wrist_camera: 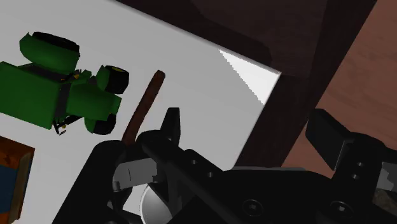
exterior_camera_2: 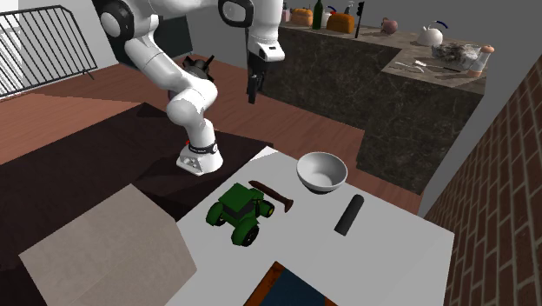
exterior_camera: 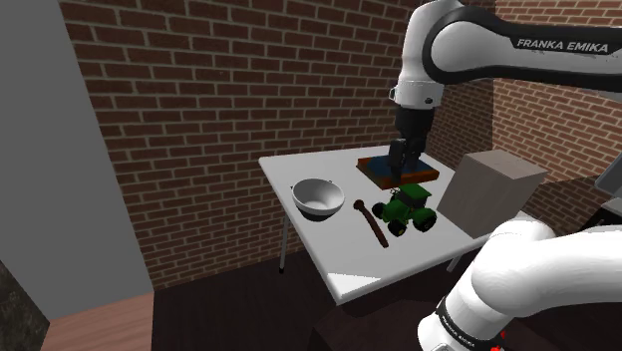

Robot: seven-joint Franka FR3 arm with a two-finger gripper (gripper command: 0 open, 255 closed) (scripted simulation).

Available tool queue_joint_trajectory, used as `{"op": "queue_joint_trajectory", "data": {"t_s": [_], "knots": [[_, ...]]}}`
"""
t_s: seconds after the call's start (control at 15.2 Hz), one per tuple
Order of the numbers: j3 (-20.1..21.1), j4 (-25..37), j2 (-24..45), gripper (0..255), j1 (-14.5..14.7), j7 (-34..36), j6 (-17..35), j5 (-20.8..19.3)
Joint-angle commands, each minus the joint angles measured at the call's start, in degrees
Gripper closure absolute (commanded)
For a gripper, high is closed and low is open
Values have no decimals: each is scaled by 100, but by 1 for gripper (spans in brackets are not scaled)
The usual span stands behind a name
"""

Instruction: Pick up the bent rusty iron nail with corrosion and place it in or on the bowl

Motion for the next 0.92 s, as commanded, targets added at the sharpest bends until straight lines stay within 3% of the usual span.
{"op": "queue_joint_trajectory", "data": {"t_s": [0.0,0.86], "knots": [[0,0,0,0,0,0,0,0],[560,-1025,1718,0,-858,1638,2732,-766]]}}
